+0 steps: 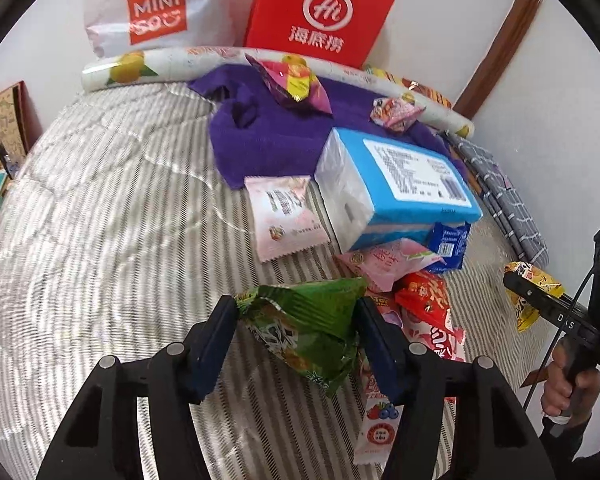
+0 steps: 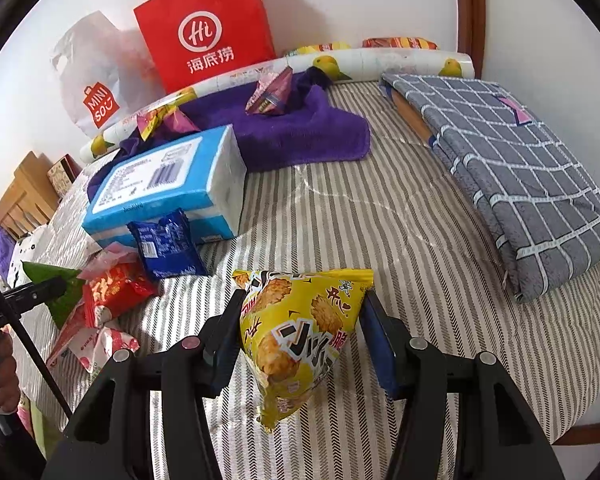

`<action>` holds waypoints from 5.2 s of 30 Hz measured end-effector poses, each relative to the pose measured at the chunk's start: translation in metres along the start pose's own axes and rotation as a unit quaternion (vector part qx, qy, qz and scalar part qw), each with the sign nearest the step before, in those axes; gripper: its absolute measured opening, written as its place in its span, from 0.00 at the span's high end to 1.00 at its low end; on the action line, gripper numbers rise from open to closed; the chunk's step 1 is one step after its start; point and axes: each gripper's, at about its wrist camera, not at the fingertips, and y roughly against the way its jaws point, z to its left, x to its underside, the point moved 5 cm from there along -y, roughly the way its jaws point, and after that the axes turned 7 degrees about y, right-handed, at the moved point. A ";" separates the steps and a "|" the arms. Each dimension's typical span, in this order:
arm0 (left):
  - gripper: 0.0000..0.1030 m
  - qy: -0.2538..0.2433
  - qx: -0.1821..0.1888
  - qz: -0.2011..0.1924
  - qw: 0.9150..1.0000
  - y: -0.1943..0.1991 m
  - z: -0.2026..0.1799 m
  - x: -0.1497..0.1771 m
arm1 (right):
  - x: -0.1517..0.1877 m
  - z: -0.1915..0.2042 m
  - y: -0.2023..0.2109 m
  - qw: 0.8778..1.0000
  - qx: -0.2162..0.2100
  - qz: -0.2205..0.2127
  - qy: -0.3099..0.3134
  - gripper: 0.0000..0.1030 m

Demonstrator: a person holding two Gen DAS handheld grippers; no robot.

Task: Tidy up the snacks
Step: 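Lift the yellow packet with the right gripper while the left gripper grasps the green packet, then carry both packets onto the purple towel and open both grippers, then grasp the blue packet with the right gripper while the left gripper grasps the pink wafer packet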

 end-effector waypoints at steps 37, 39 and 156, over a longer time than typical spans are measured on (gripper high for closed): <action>0.43 -0.016 0.061 -0.077 0.995 0.039 -0.055 -0.128 | -0.159 0.066 0.020 0.990 -0.070 -0.093 0.076 0.46; 0.43 -0.015 0.059 -0.079 0.995 0.036 -0.055 -0.137 | -0.168 0.066 0.017 0.990 -0.072 -0.099 0.077 0.46; 0.20 0.076 0.015 -0.038 0.996 0.012 0.041 -0.052 | -0.039 0.103 -0.068 0.999 -0.012 0.011 0.047 0.25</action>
